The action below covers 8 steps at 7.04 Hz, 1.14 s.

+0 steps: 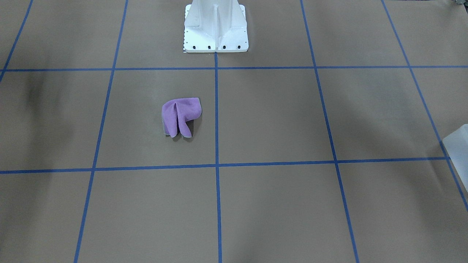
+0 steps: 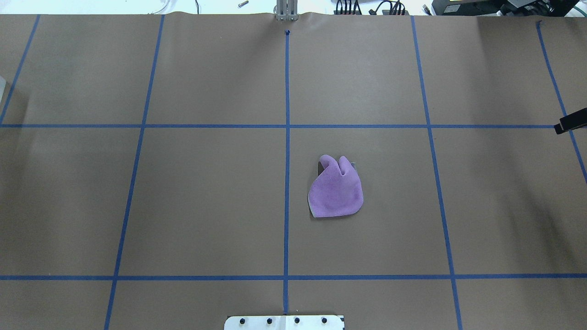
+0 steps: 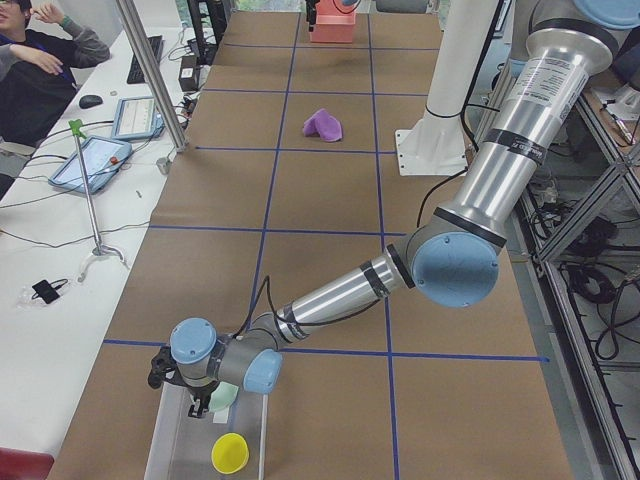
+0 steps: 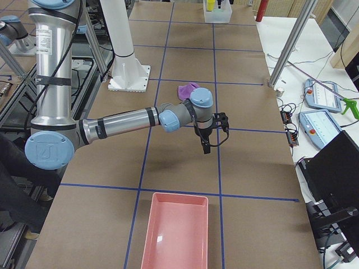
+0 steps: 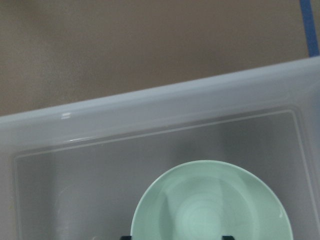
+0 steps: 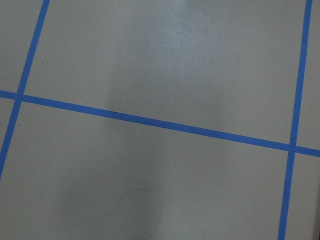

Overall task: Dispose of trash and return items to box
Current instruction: 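Lift the green bowl and place it in the clear bin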

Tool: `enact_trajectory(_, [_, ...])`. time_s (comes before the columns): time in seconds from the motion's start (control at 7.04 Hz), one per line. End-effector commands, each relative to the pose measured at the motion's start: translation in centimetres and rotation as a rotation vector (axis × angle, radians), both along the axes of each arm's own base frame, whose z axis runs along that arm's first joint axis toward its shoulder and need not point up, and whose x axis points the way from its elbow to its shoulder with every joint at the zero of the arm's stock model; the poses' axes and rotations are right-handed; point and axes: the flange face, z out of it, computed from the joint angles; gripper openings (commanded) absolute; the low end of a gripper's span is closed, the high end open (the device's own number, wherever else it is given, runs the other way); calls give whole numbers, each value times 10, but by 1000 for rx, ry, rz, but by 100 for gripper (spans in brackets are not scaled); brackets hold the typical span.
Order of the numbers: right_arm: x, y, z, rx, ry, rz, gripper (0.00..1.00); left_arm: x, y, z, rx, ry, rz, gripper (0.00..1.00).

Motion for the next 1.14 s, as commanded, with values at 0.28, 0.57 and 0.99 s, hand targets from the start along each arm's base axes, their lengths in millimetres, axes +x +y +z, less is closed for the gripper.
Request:
enact_trajectory(0.28, [-4,-4,-9,-17,-16,30,100,-35,12,-179,-75,97,-37,99])
enact_trajectory(0.57, [-21,-12,-32,-36,-45,64,100,-27,106,-222,-101,105,-38,99])
enact_trajectory(0.99, [-108,-17,-111,-88,-126,124,100,-19,188,-216,-109,104,-22,99])
